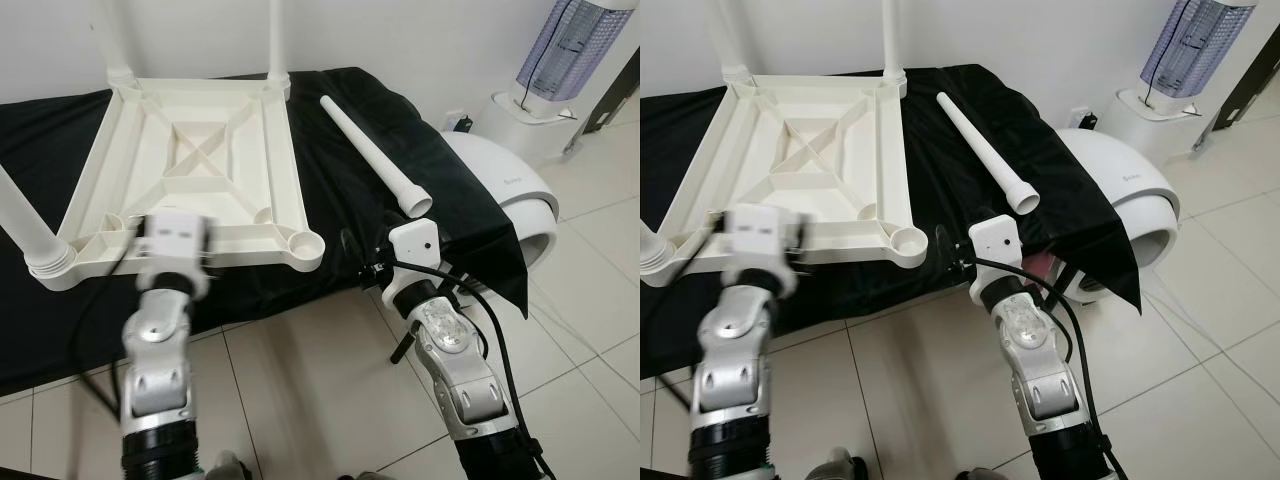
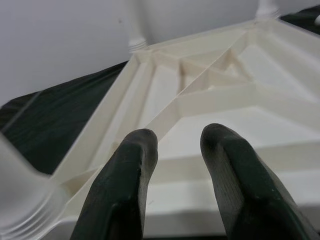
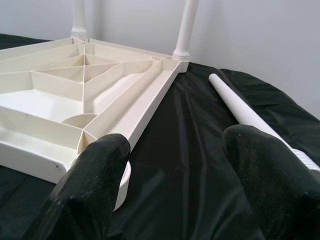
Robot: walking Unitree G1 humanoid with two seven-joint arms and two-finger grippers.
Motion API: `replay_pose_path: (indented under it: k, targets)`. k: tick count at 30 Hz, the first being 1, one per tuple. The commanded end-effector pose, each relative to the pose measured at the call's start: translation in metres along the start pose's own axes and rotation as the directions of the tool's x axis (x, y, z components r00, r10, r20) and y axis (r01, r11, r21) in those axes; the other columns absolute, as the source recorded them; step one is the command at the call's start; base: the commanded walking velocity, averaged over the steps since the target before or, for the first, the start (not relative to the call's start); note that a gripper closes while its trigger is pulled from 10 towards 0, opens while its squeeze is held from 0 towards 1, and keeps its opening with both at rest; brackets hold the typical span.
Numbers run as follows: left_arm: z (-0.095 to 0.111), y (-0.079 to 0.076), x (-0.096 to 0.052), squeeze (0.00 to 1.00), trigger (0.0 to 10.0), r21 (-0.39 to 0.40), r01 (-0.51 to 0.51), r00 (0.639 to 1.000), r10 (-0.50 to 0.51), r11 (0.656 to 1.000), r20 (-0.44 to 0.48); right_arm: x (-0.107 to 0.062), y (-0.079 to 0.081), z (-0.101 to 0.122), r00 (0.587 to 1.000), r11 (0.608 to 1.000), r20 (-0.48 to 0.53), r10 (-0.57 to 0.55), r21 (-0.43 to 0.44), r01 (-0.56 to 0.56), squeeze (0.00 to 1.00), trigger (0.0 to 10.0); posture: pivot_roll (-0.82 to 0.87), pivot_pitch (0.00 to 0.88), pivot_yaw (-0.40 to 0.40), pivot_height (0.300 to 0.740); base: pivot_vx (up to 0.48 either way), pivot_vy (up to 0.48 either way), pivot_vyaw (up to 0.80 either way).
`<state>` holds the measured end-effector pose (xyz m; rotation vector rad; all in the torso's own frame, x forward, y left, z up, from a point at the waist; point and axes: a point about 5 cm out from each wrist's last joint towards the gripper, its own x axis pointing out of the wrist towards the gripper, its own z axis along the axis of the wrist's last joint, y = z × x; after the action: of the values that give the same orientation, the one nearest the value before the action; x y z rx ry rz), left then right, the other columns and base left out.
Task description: Building children table
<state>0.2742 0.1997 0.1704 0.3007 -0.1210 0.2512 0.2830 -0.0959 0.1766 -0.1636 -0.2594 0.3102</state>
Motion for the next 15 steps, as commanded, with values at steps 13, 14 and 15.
replay_pose_path:
  k: [13,14,15]
  targets:
    - [-0.004,-0.035,0.004,0.0,10.0,-0.138,0.115,0.993,-0.116,0.984,-0.004,0.007,0.005,-0.007,1.0,0.999,-0.008,-0.021,0.043,0.022,0.0,10.0,0.06,0.044,-0.078,0.74,0.0,0.0,0.0]
    - [-0.001,-0.034,0.009,0.0,10.0,-0.162,0.102,0.995,-0.103,0.981,0.0,0.008,0.001,-0.006,0.999,0.998,-0.004,-0.036,0.052,0.036,0.0,10.0,0.06,0.044,-0.079,0.74,0.0,0.0,0.0]
    - [0.002,-0.032,0.013,0.0,10.0,-0.179,0.094,0.995,-0.095,0.979,0.003,0.009,-0.003,-0.006,0.999,0.997,-0.001,-0.052,0.06,0.052,0.0,10.0,0.06,0.044,-0.079,0.74,0.0,0.0,0.0]
